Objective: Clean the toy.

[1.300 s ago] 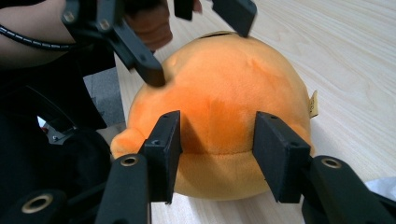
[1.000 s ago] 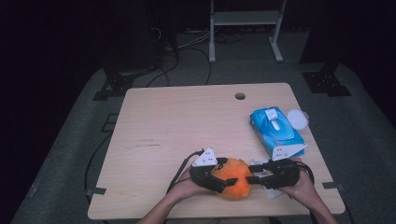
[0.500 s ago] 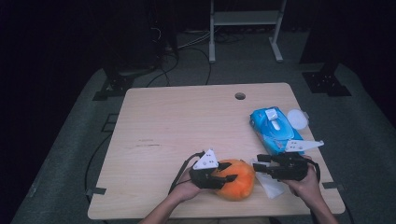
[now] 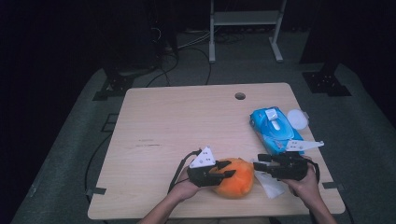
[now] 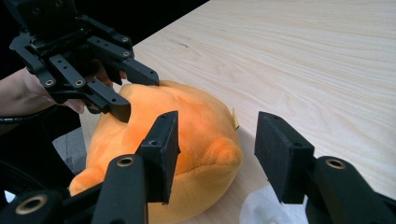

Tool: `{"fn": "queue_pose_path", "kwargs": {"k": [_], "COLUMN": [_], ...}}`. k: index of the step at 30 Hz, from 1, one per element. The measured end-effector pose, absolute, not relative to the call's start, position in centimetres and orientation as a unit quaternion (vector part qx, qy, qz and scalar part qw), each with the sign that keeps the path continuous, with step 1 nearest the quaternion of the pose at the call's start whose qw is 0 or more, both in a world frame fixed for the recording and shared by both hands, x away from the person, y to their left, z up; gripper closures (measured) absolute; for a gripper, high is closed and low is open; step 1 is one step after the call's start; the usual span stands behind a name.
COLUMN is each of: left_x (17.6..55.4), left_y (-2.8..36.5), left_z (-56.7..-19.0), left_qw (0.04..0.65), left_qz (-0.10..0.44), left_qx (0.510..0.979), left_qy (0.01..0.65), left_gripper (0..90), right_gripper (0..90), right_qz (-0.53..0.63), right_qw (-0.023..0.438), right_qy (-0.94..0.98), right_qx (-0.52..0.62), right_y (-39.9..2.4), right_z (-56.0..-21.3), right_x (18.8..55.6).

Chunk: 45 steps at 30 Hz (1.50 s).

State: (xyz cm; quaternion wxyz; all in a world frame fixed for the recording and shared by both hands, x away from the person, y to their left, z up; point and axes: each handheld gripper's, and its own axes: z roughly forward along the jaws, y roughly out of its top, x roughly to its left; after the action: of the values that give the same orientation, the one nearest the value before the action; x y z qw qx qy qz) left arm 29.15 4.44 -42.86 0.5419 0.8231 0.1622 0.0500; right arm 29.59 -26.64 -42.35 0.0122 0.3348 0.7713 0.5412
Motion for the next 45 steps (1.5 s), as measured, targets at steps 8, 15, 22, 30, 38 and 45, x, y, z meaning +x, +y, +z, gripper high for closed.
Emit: {"fn": "queue_pose_path", "kwargs": {"k": [8, 15, 22, 30, 38, 45], "left_x": [29.6, 29.5, 29.2, 29.5, 30.4, 32.3], "left_y": [4.0, 4.0, 4.2, 4.9, 6.3, 8.7], "left_z": [-43.6, -43.6, -43.2, -42.5, -41.6, -40.9], "left_qw": [0.516, 0.517, 0.522, 0.540, 0.547, 0.550], "left_qz": [0.020, 0.037, 0.050, 0.057, 0.079, 0.129], "left_qx": [0.843, 0.843, 0.840, 0.825, 0.815, 0.798], "left_qy": [0.150, 0.145, 0.139, 0.157, 0.175, 0.211], "left_gripper": [50.2, 47.8, 66.1, 73.7, 74.7, 74.9], "right_gripper": [48.4, 48.5, 48.5, 48.5, 48.4, 48.4], "right_qz": [0.541, 0.542, 0.544, 0.550, 0.553, 0.554], "right_qw": [0.012, 0.015, 0.018, 0.022, 0.022, 0.019], "right_qy": [0.770, 0.769, 0.767, 0.760, 0.756, 0.753], "right_qx": [0.338, 0.339, 0.341, 0.346, 0.350, 0.354], "right_y": [-26.6, -26.7, -26.9, -27.3, -27.5, -27.7], "right_z": [-42.4, -42.4, -42.3, -42.2, -42.4, -42.6], "right_x": [29.6, 29.6, 29.5, 29.6, 29.8, 29.9]}}
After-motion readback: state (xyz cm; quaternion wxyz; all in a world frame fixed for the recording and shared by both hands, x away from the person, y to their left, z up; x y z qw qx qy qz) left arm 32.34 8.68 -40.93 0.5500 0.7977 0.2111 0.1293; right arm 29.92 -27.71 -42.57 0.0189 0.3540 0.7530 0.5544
